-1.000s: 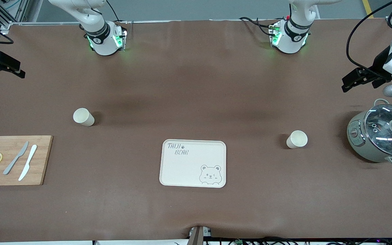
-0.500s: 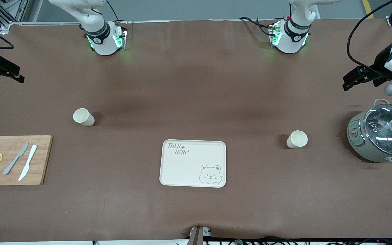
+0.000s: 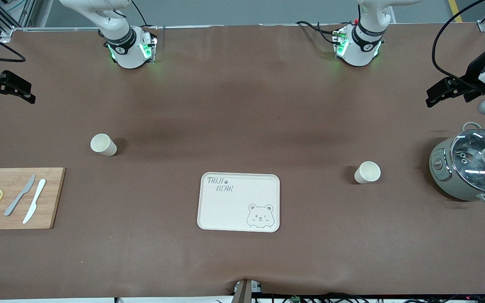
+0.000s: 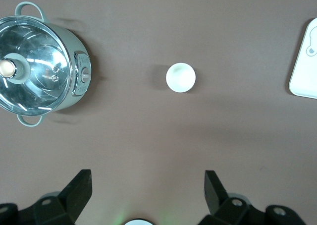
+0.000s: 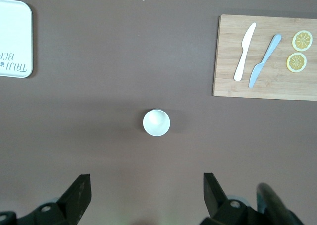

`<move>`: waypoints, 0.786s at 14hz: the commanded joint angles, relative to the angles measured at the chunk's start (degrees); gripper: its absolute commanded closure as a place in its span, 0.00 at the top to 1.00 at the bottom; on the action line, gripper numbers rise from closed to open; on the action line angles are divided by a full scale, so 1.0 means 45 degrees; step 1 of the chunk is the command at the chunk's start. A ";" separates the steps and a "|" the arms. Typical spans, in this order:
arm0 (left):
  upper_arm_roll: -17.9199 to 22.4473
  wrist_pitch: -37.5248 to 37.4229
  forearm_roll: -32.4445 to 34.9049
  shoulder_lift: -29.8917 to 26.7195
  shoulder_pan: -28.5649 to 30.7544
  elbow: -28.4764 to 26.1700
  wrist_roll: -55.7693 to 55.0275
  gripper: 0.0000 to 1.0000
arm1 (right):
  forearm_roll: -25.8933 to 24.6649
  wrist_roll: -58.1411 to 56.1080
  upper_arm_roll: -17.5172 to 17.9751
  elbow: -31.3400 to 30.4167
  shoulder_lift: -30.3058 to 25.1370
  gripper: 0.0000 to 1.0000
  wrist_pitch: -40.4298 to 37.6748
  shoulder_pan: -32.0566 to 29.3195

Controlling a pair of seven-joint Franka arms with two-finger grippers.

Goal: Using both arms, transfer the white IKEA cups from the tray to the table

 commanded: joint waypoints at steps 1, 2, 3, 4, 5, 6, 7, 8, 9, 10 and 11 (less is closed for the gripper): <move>0.0015 -0.0265 0.0091 -0.0027 -0.0061 0.0319 0.0316 1.00 | -0.0224 0.0151 0.0014 0.0024 -0.0047 1.00 0.0010 -0.0002; 0.0015 -0.0265 0.0168 0.0012 -0.0080 0.0358 0.0316 1.00 | -0.0166 0.0151 0.0014 0.0005 -0.0047 1.00 -0.0009 -0.0060; -0.0004 -0.0265 0.0208 0.0071 -0.0119 0.0532 0.0180 1.00 | -0.0146 0.0170 -0.0006 0.0005 -0.0028 1.00 -0.0009 -0.0080; -0.0004 -0.0284 0.0208 0.0091 -0.0139 0.0669 0.0160 1.00 | -0.0145 0.0151 -0.0006 -0.0014 -0.0028 1.00 -0.0029 -0.0080; -0.0004 -0.0284 0.0247 0.0110 -0.0159 0.0690 0.0140 1.00 | -0.0145 0.0151 -0.0025 -0.0015 -0.0028 1.00 -0.0029 -0.0099; -0.0004 -0.0284 0.0247 0.0111 -0.0120 0.0690 0.0179 1.00 | -0.0145 0.0170 -0.0025 -0.0015 -0.0028 1.00 -0.0010 -0.0100; -0.0004 -0.0284 0.0267 0.0111 -0.0158 0.0690 0.0179 1.00 | -0.0145 0.0151 -0.0025 -0.0015 -0.0028 1.00 -0.0009 -0.0080; -0.0004 -0.0284 0.0247 0.0130 -0.0139 0.0690 0.0179 1.00 | -0.0145 0.0151 -0.0025 -0.0015 -0.0028 1.00 -0.0009 -0.0099; -0.0004 -0.0284 0.0247 0.0130 -0.0139 0.0690 0.0179 1.00 | -0.0145 0.0151 -0.0025 -0.0015 -0.0028 1.00 -0.0029 -0.0100; -0.0004 -0.0284 0.0247 0.0130 -0.0120 0.0690 0.0198 1.00 | -0.0145 0.0151 -0.0025 -0.0015 -0.0028 1.00 -0.0029 -0.0100; -0.0004 -0.0284 0.0247 0.0149 -0.0081 0.0690 0.0199 1.00 | -0.0145 0.0151 -0.0025 -0.0015 -0.0028 1.00 -0.0010 -0.0100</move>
